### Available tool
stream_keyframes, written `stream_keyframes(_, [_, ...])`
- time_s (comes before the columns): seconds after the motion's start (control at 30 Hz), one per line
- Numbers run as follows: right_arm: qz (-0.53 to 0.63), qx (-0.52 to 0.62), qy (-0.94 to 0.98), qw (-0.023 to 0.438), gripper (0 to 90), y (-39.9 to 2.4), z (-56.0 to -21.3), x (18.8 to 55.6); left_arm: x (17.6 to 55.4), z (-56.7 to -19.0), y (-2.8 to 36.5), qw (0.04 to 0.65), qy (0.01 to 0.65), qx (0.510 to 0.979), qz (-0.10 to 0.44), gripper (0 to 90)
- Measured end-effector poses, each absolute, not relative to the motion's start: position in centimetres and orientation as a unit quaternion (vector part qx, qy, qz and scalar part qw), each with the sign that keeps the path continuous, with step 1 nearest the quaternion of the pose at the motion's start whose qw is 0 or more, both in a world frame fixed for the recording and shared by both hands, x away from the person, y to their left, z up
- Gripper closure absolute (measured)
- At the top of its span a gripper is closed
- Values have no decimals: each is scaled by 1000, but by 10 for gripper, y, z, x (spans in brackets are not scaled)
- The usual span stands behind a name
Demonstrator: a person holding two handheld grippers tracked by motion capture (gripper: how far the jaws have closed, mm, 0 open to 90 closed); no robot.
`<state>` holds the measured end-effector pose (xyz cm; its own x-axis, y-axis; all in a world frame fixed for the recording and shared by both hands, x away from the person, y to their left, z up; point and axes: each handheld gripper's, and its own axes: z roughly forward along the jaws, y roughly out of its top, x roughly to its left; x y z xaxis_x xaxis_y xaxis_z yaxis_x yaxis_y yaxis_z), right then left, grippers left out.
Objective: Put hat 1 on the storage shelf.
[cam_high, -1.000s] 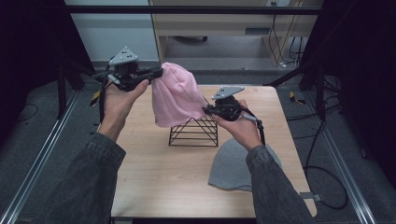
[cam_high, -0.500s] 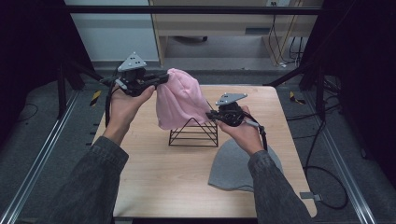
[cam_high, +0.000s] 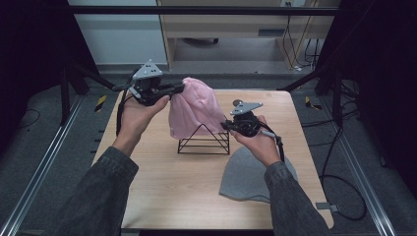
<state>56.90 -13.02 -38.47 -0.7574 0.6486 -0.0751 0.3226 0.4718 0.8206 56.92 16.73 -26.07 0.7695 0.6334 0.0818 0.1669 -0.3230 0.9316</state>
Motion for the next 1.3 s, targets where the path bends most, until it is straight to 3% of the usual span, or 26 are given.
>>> stream_keyframes(1.3, [371,322,851,185,836,-144,-443,565,570,-311,135,488,236,819,187,841])
